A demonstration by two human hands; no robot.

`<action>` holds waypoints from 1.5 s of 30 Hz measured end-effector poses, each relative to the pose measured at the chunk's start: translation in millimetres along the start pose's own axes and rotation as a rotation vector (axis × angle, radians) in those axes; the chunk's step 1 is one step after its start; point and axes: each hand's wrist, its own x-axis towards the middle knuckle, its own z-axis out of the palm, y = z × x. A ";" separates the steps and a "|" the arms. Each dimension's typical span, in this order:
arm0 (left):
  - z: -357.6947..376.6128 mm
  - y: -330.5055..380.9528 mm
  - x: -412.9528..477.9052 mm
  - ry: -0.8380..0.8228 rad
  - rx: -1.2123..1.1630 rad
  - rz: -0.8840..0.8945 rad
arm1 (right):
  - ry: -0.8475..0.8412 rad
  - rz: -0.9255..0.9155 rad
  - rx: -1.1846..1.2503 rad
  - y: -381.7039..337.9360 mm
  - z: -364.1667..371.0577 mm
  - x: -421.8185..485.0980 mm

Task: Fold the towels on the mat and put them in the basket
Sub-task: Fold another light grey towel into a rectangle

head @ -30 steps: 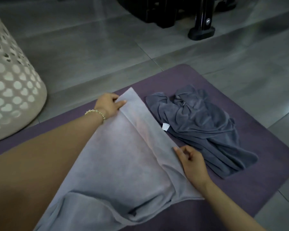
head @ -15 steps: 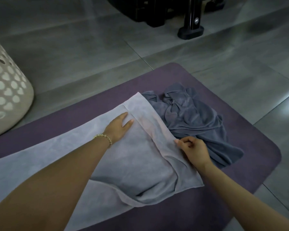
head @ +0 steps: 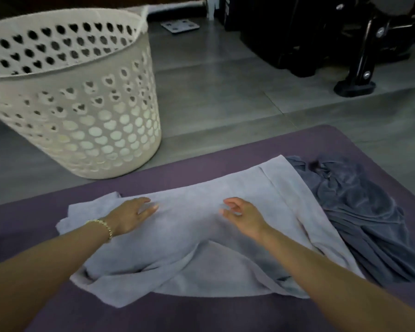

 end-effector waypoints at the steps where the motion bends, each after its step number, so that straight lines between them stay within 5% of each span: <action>1: -9.2 -17.8 -13.5 0.014 0.014 -0.027 | -0.048 0.000 -0.007 -15.6 18.3 2.7; 8: -20.7 -150.3 -83.7 0.139 -0.186 -0.205 | -0.365 0.003 -0.043 -111.9 152.6 2.5; 13: 17.8 -189.8 -106.8 0.095 -0.814 -0.457 | -0.554 -0.011 -0.020 -149.5 242.0 -27.4; 18: 28.1 -195.4 -116.7 -0.080 -1.248 -0.430 | -0.517 -0.033 -0.154 -131.9 293.9 -48.2; 24: 30.2 -181.4 -116.7 -0.258 -1.423 -0.377 | -0.423 -0.069 0.019 -126.3 286.7 -59.4; 26: 31.0 -170.8 -115.0 -0.236 -1.406 -0.341 | -0.461 -0.039 0.033 -126.8 276.9 -59.1; 31: 41.1 -158.8 -111.6 0.122 -1.305 -0.314 | -0.608 0.187 0.103 -129.6 258.8 -62.2; 36: 30.6 -152.1 -148.2 -0.278 -0.951 -0.094 | -0.637 0.285 0.221 -146.0 256.9 -62.5; 38: 20.6 -161.0 -163.8 -0.475 -0.781 -0.155 | -0.629 0.216 0.100 -148.6 261.3 -65.5; 40: 8.0 -175.5 -174.7 -0.506 -0.758 -0.308 | -0.574 0.165 -0.012 -150.7 262.6 -68.2; 42: 0.5 -190.4 -179.1 -0.281 -0.782 -0.393 | -0.580 0.131 -0.077 -157.5 257.6 -71.0; 45: -2.0 -195.4 -177.3 0.020 -0.743 -0.259 | -0.605 -0.009 -0.133 -174.2 242.4 -74.8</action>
